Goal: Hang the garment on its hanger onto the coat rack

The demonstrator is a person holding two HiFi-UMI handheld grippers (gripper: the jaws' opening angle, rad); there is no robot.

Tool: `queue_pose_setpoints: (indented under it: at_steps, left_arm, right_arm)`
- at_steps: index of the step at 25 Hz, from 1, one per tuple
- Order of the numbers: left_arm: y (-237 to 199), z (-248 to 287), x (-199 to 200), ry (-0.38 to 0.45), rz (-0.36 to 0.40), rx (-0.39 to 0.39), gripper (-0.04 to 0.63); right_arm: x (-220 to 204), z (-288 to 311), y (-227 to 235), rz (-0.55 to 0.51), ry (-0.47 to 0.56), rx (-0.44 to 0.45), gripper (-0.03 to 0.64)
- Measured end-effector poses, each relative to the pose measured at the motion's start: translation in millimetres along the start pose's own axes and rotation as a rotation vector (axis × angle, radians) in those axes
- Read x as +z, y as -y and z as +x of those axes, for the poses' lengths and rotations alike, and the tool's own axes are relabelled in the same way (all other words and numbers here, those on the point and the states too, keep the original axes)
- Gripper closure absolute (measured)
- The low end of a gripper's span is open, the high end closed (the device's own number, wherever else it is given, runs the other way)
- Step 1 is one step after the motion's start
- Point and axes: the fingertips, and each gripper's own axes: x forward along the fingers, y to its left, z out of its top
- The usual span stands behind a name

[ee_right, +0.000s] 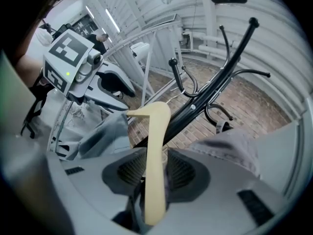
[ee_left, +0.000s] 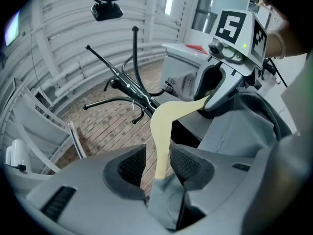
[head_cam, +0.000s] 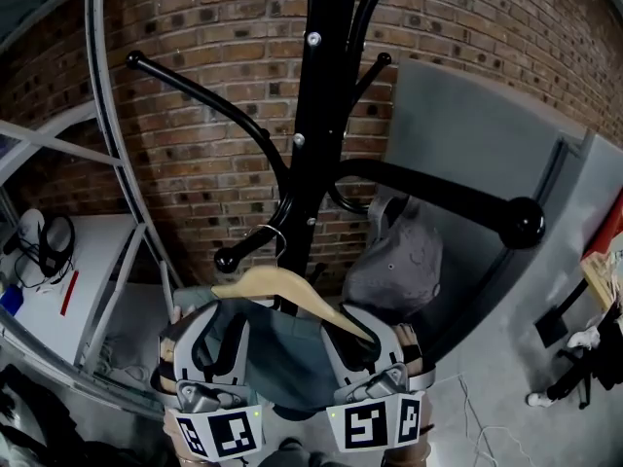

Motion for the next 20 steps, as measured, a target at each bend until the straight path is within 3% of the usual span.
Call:
queue_pose_setpoints:
  at_steps: [12,15,20]
  left_arm:
    - [-1,-31,17,-0.020,-0.014,0.019,0.442]
    - [-4,-35,22,-0.028,0.002,0.043,0.509]
    - [-2,-42,27,-0.031,-0.022,0.032,0.577]
  right_arm:
    - [30,-43,5,0.043,0.110,0.004,0.494]
    - [35,-52,8,0.057,0.127,0.000,0.553]
    - [33,-58,1,0.072,0.099,0.055,0.575]
